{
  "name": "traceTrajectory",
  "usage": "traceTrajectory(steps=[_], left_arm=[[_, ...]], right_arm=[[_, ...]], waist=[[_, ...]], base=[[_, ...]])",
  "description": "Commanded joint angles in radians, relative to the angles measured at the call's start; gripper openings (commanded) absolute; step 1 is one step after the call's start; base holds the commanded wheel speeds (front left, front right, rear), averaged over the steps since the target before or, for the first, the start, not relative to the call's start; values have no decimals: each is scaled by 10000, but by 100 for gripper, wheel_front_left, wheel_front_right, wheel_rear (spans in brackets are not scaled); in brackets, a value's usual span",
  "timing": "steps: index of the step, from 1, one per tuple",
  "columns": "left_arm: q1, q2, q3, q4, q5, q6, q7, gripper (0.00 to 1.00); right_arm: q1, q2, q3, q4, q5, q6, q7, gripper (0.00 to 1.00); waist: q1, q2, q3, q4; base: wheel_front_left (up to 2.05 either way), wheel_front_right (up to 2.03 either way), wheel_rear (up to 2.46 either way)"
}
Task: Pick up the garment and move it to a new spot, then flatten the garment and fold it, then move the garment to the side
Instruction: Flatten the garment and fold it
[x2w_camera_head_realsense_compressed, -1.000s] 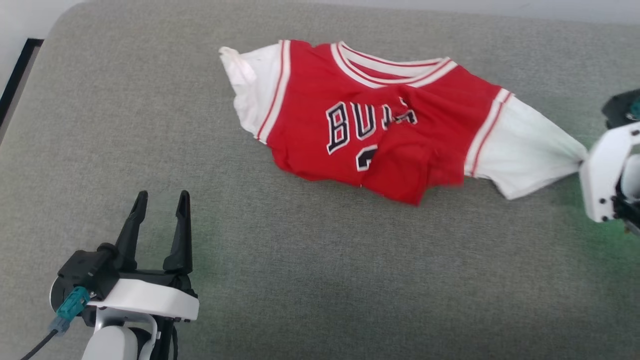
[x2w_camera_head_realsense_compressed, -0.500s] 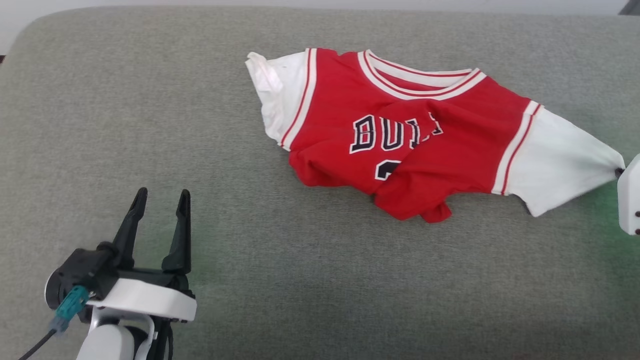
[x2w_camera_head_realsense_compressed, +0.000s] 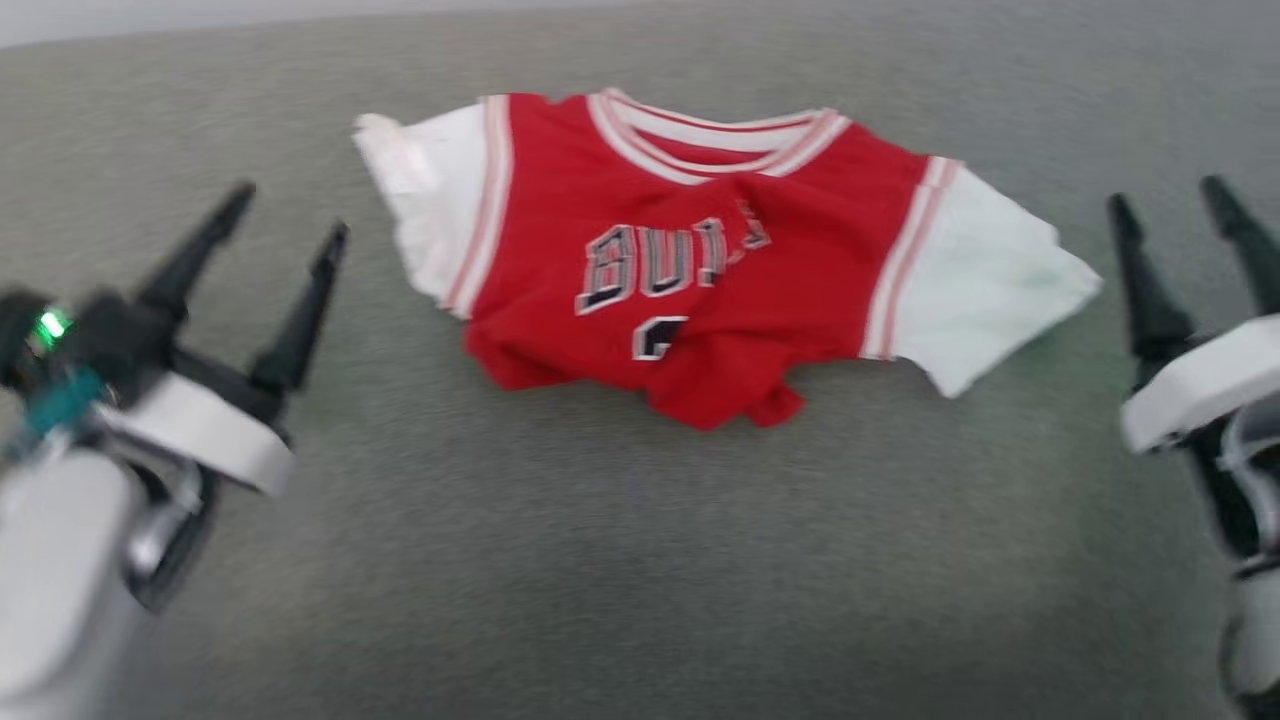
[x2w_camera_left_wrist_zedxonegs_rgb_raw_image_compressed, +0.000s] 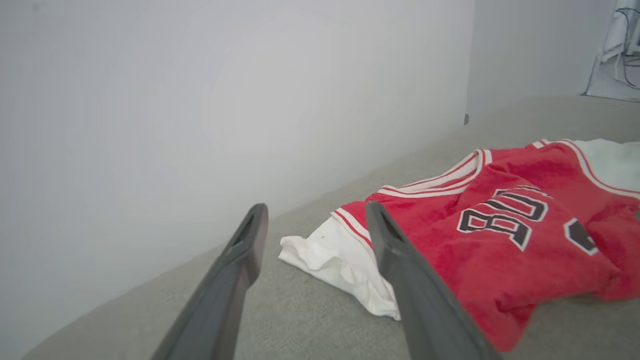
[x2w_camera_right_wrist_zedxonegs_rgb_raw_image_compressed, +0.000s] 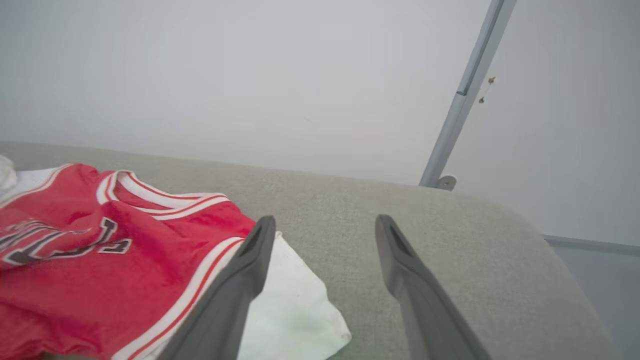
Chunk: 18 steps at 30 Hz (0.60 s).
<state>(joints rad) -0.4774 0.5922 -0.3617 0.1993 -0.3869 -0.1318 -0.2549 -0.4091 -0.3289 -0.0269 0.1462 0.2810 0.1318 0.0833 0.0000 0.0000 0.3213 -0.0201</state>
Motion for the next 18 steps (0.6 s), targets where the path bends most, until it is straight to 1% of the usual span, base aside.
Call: traceTrajectory(steps=[1, 2, 5, 7, 9, 11, 13, 18], left_arm=[[-656, 523, -432, 231, -371, 25, 248, 100], [-1069, 883, -803, 388, -587, 25, 449, 100], [-2326, 1772, -1831, 843, -1816, 25, 1290, 100], [-3192, 2327, -2495, 1125, -2748, 25, 1974, 100], [-4101, 2865, -3227, 1325, -3440, 25, 2614, 100], [-4837, 3183, -3969, 1529, -4294, 25, 3429, 100], [-5651, 3641, -4628, 1695, -4766, 25, 4188, 100], [-6851, 4338, -5987, 2361, -6389, 25, 6465, 100]], right_arm=[[199, 362, 18, -301, 29, -17, -413, 100], [344, 609, 61, -462, -1, -14, -639, 100], [679, 1305, 201, -783, 74, -14, -1073, 100], [790, 1576, 386, -918, 11, -14, -1207, 100], [840, 1828, 584, -980, -40, -14, -1317, 100], [811, 1982, 747, -969, -63, -13, -1415, 100], [706, 2092, 925, -959, -57, -14, -1490, 100], [538, 2297, 1305, -845, 11, -14, -1683, 100]], waist=[[0, 0, 270, -769], [0, 0, 351, -975], [0, 0, 622, -1613], [0, 0, 831, -2023], [0, 0, 1066, -2407], [0, 0, 1278, -2743], [0, 0, 1488, -3066], [0, 0, 1831, -3697]], base=[[0, 0, 0], [0, 0, 0], [0, 0, 0], [0, 0, 0], [0, 0, 0], [0, 0, 0], [0, 0, 0], [0, 0, 0]])
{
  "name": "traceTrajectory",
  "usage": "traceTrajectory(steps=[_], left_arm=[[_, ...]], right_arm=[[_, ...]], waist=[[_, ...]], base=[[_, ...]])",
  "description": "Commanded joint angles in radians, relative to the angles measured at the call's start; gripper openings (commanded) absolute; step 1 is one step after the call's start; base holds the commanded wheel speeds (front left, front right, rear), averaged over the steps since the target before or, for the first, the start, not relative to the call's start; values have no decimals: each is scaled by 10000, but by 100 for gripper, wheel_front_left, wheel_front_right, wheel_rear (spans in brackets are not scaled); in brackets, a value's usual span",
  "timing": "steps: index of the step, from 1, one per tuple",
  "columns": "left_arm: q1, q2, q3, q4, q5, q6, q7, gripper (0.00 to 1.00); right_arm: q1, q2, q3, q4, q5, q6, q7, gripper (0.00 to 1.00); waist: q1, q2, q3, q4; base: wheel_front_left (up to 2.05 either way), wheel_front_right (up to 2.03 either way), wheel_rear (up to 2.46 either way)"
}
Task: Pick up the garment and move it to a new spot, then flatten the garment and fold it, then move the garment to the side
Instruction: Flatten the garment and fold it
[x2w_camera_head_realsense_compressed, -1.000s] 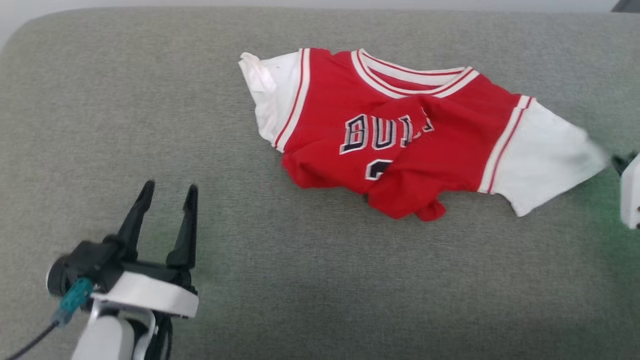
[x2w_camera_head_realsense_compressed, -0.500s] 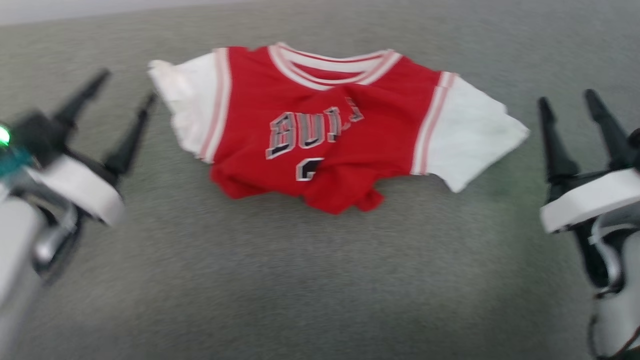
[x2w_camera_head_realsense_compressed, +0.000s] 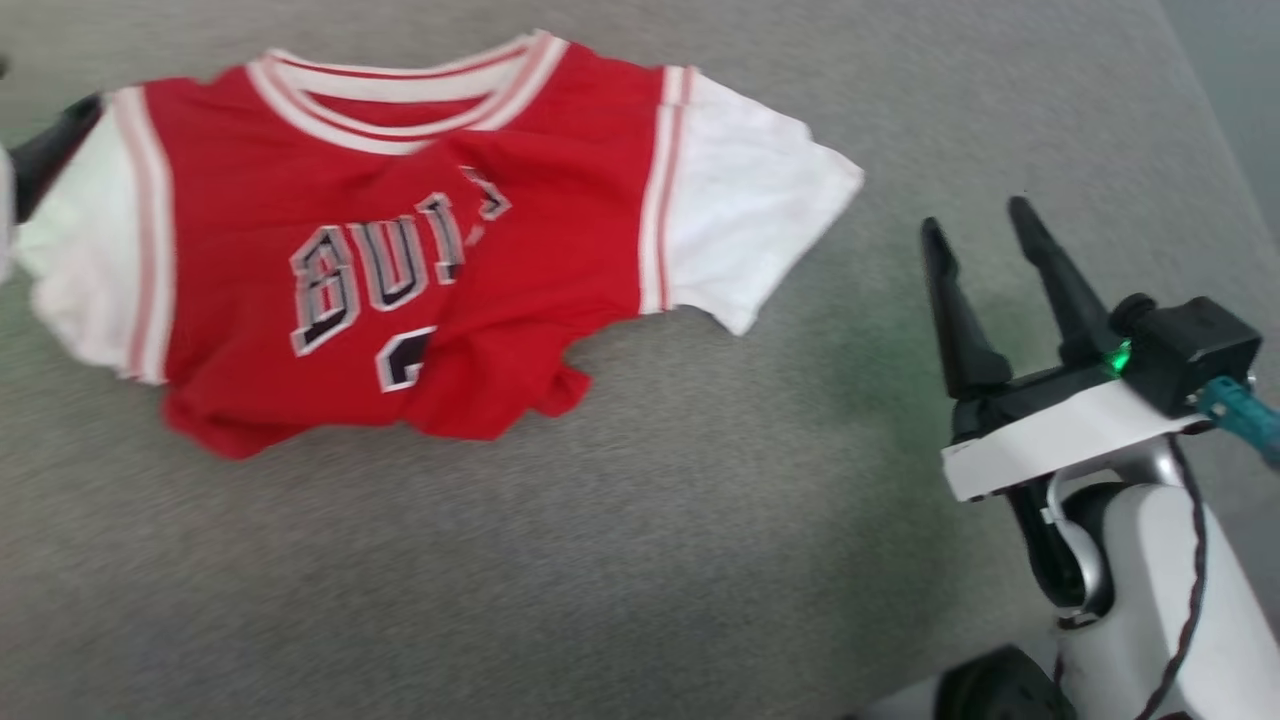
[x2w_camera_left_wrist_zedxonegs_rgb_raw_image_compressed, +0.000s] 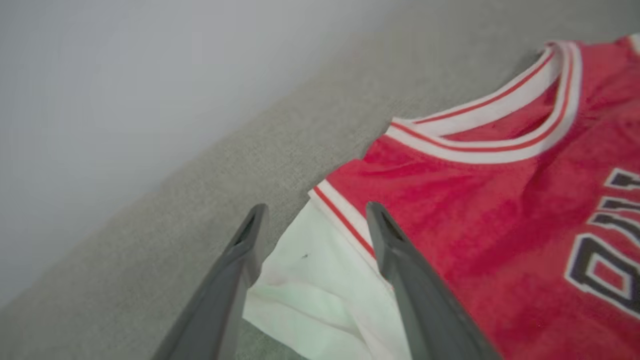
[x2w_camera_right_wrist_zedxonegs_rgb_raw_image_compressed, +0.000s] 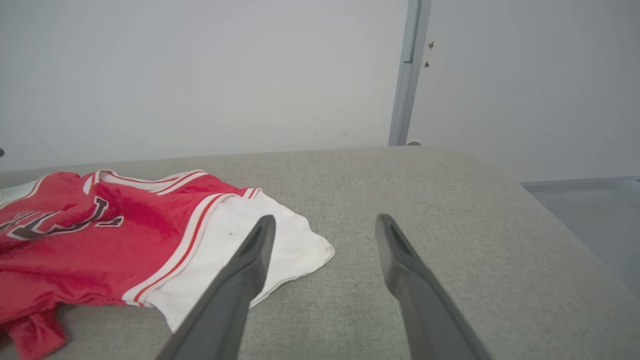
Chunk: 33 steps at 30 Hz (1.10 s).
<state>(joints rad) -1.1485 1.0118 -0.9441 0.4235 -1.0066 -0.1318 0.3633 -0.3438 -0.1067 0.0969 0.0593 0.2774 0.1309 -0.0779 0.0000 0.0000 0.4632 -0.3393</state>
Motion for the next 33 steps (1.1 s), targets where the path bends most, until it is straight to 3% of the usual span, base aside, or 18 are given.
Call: traceTrajectory(steps=[1, 7, 13, 20, 21, 22, 23, 25, 29, 33], left_arm=[[-321, 241, -357, 229, -464, 25, 693, 100], [-834, 787, -982, 886, -1320, 25, 1912, 100], [-945, 1159, -1659, 1219, -1625, 25, 2125, 100], [-862, 966, -2276, 1133, -2506, 16, 2542, 100], [-909, 983, -2344, 1068, -2527, 16, 2555, 84], [-962, 987, -2400, 1058, -2532, 16, 2530, 49], [-1028, 982, -2467, 1032, -2527, 16, 2468, 38], [-1149, 936, -2553, 972, -2550, 16, 2294, 0], [-1426, 953, -2714, 895, -2508, 17, 1965, 0], [-1721, 783, -2890, 823, -2519, 17, 1860, 0]], right_arm=[[-119, 99, 134, 37, 48, -5, -102, 100], [9, 203, 392, 1, 12, -5, -126, 100], [56, 256, 540, -120, -101, -5, 57, 100], [-12, 203, 618, -379, -176, -5, 301, 100], [-30, 183, 629, -413, -183, -5, 329, 100], [-55, 169, 649, -442, -190, -5, 329, 100], [-83, 158, 678, -466, -195, -5, 377, 100], [-160, 143, 807, -521, -198, -5, 452, 100], [-629, -199, 1289, -497, -98, -5, 964, 100], [-1833, -1007, 2225, -27, 475, -5, 2330, 100]], waist=[[0, 0, 446, -598], [0, 0, 517, -902], [0, 0, 473, -1009], [0, 0, 538, -936], [0, 0, 553, -927], [0, 0, 570, -923], [0, 0, 586, -919], [0, 0, 631, -911], [0, 0, 787, -878], [0, 0, 972, -706]], base=[[0, 0, 0], [0, 0, 0], [0, 0, 0], [0, 0, 0], [0, 0, 0], [0, 0, 0], [0, 0, 0], [0, 0, 0], [0, 0, 0], [0, 0, 0]])
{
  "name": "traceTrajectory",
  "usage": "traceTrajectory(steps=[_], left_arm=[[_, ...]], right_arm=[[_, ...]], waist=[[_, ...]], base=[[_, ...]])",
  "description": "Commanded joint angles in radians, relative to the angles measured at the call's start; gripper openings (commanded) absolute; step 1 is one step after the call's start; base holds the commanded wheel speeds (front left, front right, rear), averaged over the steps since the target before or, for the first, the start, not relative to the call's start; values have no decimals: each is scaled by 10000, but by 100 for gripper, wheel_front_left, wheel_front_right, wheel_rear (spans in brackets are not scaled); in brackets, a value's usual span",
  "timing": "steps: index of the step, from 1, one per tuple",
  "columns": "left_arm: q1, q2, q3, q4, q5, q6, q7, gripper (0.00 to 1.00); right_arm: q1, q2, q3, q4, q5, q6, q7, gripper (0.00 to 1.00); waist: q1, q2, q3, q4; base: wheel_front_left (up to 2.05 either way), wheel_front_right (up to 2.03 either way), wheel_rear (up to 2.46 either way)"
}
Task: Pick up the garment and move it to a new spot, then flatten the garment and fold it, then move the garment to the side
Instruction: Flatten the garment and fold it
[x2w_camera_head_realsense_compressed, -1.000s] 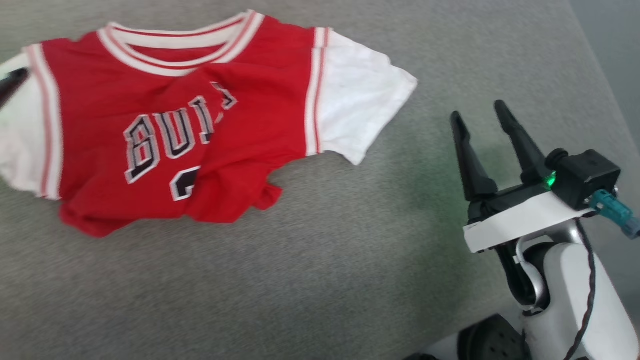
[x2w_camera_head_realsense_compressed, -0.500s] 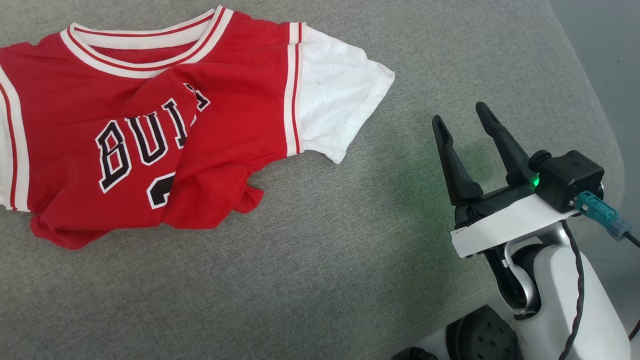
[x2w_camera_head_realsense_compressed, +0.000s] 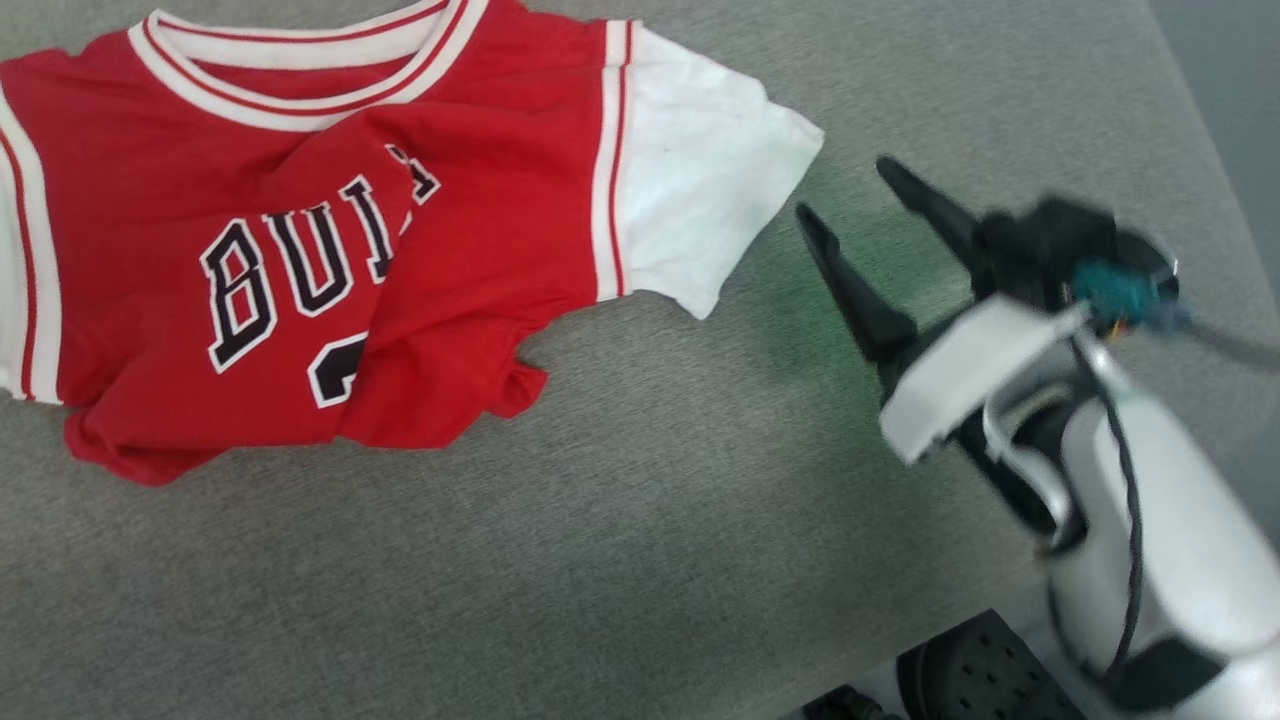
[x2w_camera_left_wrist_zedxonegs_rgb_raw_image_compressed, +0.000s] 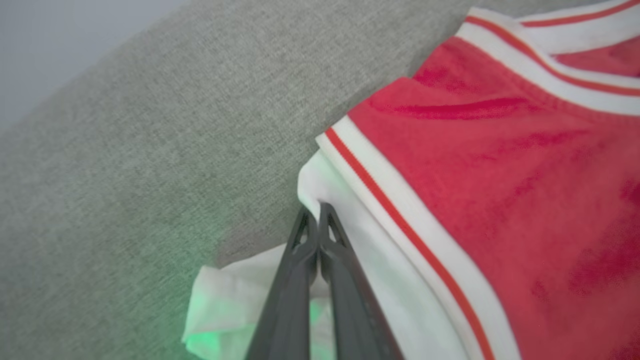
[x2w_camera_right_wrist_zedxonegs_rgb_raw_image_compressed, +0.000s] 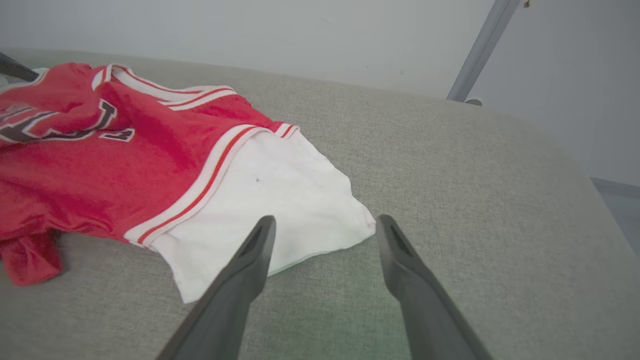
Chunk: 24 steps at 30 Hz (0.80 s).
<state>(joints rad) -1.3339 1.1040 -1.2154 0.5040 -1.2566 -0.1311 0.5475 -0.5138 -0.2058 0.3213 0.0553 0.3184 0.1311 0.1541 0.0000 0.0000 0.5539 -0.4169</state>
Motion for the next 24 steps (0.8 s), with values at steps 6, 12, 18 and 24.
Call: traceTrajectory(steps=[6, 12, 18, 24], left_arm=[[-359, -473, -379, -189, 47, 9, -246, 0], [-689, -736, -571, -418, 17, 11, -674, 0], [-842, -800, -701, -564, 128, 19, -805, 0], [-959, -796, -760, -643, 190, 20, -912, 0]], right_arm=[[-2794, -1276, 1361, 1253, 1521, -7, 2084, 100], [-4918, -1925, 2590, 2759, 2889, -7, 3545, 100], [-5772, -2081, 3617, 3730, 3928, -7, 4320, 100], [-6021, -2204, 4581, 4254, 4659, -5, 4232, 11]], waist=[[0, 0, 410, 530], [0, 0, 765, 986], [0, 0, 958, 1214], [0, 0, 991, 1270]], base=[[0, 0, 0], [0, 0, 0], [0, 0, 0], [0, 0, 0]])
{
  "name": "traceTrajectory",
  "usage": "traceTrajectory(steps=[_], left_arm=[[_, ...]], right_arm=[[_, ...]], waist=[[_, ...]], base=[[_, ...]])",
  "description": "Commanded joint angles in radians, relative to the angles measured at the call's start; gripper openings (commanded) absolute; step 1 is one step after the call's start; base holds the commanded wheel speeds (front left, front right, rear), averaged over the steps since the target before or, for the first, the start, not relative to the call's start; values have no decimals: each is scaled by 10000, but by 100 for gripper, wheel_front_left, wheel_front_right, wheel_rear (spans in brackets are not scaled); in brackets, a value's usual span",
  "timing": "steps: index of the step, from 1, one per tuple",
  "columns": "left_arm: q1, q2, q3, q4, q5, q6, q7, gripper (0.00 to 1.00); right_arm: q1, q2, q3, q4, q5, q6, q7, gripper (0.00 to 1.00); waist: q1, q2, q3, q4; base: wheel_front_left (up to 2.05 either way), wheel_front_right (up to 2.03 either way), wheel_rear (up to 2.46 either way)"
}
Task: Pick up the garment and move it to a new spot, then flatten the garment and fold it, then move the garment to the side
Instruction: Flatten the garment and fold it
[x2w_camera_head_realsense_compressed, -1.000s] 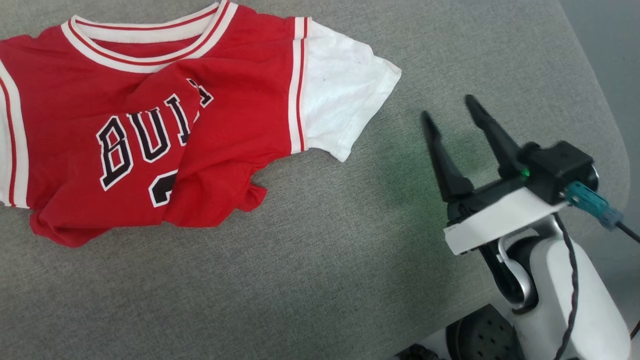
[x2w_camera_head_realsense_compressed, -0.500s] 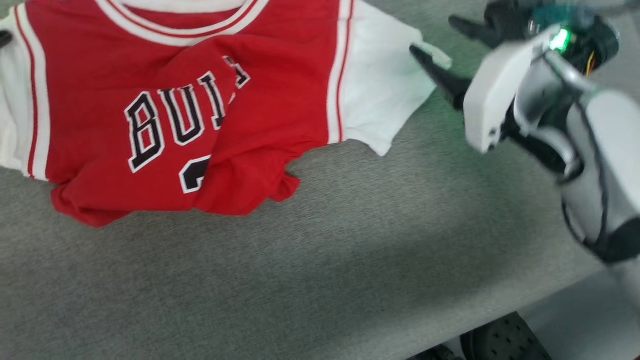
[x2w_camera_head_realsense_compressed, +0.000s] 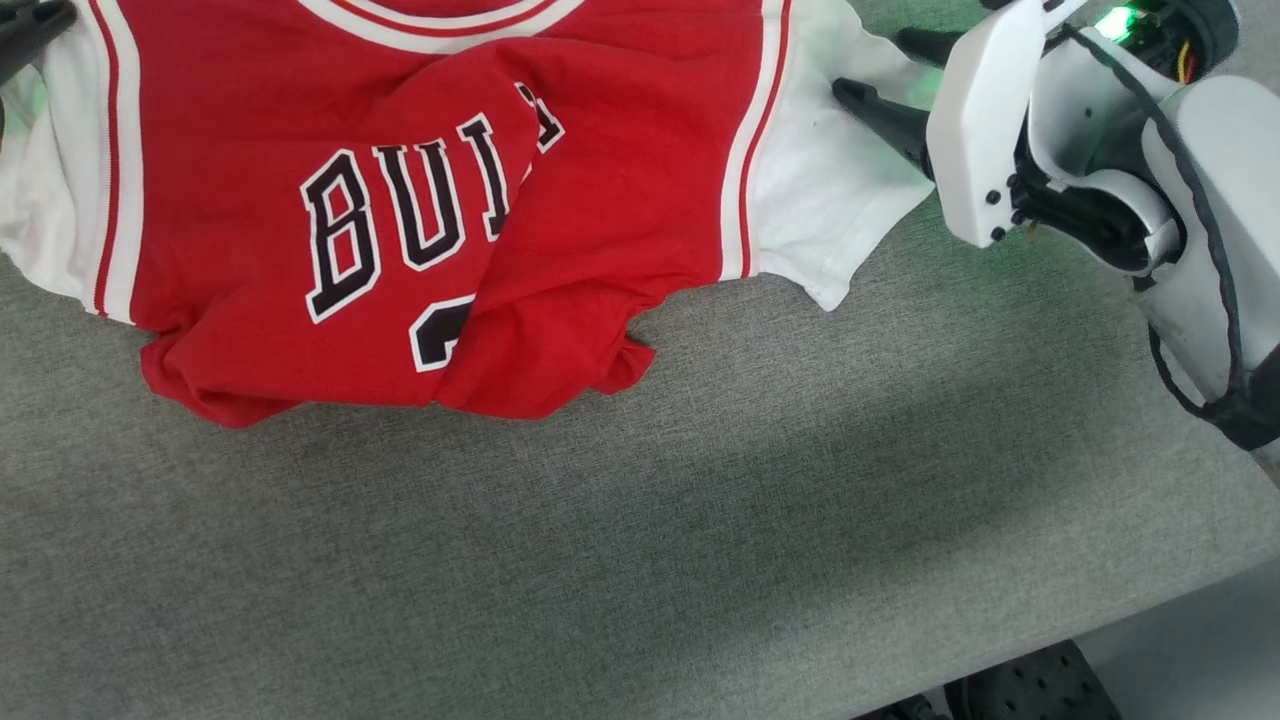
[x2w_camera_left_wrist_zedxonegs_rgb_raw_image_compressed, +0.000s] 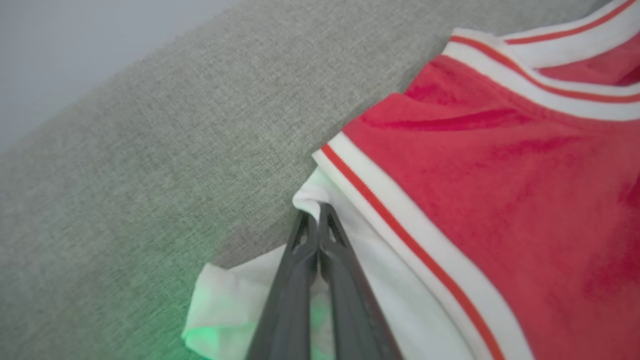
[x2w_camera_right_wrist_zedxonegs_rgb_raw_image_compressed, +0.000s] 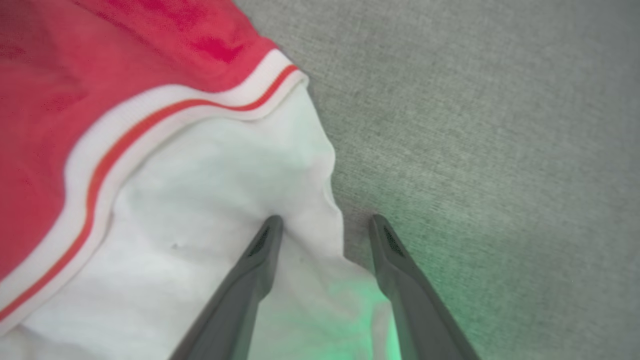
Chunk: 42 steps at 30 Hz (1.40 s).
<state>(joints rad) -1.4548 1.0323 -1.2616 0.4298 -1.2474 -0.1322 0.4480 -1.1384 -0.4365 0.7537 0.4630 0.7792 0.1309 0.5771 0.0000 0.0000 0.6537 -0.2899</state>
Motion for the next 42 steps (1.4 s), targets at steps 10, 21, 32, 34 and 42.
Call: traceTrajectory(steps=[10, 21, 32, 34, 42], left_arm=[[288, -410, -187, 118, -3, 29, -1640, 0], [-574, -1740, 687, 2089, -970, 29, -5578, 0], [-2828, -3350, 2203, 3886, -1197, 30, -7107, 0], [-2716, -3398, 2060, 3807, -1087, 30, -7101, 0], [-989, -2803, 1611, 2434, -1759, 29, -7137, 0]], right_arm=[[-685, -454, 770, 190, 253, -5, -2292, 0], [-2823, 52, -680, 2308, -419, -6, -5836, 0], [-6049, 1377, -3615, 5879, -2700, -6, -8366, 0], [-6086, 1429, -3709, 6032, -2896, -6, -8404, 0], [-4477, 1795, -3369, 6124, -3593, -6, -8429, 0]], waist=[[0, 0, -844, 270], [0, 0, -1630, 1242], [0, 0, -1760, 1787], [0, 0, -1804, 1821], [0, 0, -1987, 1845]], base=[[0, 0, 0], [0, 0, 0], [0, 0, 0], [0, 0, 0], [0, 0, 0]])
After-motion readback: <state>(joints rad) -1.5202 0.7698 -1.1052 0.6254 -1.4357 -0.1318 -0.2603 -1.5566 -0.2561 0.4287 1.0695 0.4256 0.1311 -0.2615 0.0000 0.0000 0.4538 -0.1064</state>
